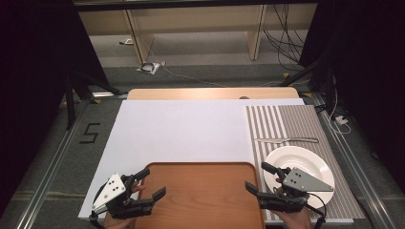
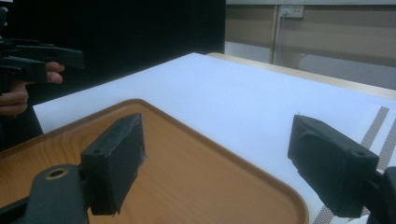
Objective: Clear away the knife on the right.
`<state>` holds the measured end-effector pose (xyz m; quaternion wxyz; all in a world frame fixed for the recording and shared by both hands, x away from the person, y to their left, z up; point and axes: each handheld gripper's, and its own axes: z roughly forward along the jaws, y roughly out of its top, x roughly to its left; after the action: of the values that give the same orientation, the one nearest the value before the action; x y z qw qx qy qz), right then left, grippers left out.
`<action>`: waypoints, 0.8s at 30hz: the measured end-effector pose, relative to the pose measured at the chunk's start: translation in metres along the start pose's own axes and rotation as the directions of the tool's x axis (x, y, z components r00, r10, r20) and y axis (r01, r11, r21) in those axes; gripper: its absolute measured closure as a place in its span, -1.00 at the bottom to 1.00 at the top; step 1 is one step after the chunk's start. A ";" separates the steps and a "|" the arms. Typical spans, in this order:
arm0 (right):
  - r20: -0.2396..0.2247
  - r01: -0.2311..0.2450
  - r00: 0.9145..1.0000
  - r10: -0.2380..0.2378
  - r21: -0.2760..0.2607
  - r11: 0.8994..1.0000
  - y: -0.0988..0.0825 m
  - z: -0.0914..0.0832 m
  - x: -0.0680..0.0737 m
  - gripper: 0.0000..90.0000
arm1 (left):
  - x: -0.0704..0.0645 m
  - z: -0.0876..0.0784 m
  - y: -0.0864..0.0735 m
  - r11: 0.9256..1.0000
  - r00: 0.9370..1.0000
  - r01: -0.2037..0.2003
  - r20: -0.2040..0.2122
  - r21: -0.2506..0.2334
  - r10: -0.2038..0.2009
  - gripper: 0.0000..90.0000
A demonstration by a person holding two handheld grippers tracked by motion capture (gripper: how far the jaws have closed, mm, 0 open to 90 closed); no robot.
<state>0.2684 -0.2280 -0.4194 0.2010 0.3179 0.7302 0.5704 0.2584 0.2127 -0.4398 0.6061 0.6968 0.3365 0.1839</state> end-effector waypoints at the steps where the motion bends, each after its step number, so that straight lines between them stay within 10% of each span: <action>1: -0.002 0.001 1.000 -0.001 0.000 1.000 0.000 0.000 0.000 -0.56 | 0.000 0.000 0.000 1.000 1.000 0.000 0.000 0.001 0.000 -0.66; 24: 0.051 0.052 0.997 -0.053 0.018 0.998 0.006 -0.004 -0.003 -0.55 | 0.000 0.000 0.000 1.000 1.000 -0.001 0.000 0.001 0.001 -0.66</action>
<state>0.2694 -0.2325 -0.4128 0.2321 0.3148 0.7376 0.5504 0.2584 0.2127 -0.4396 0.6056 0.6974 0.3362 0.1839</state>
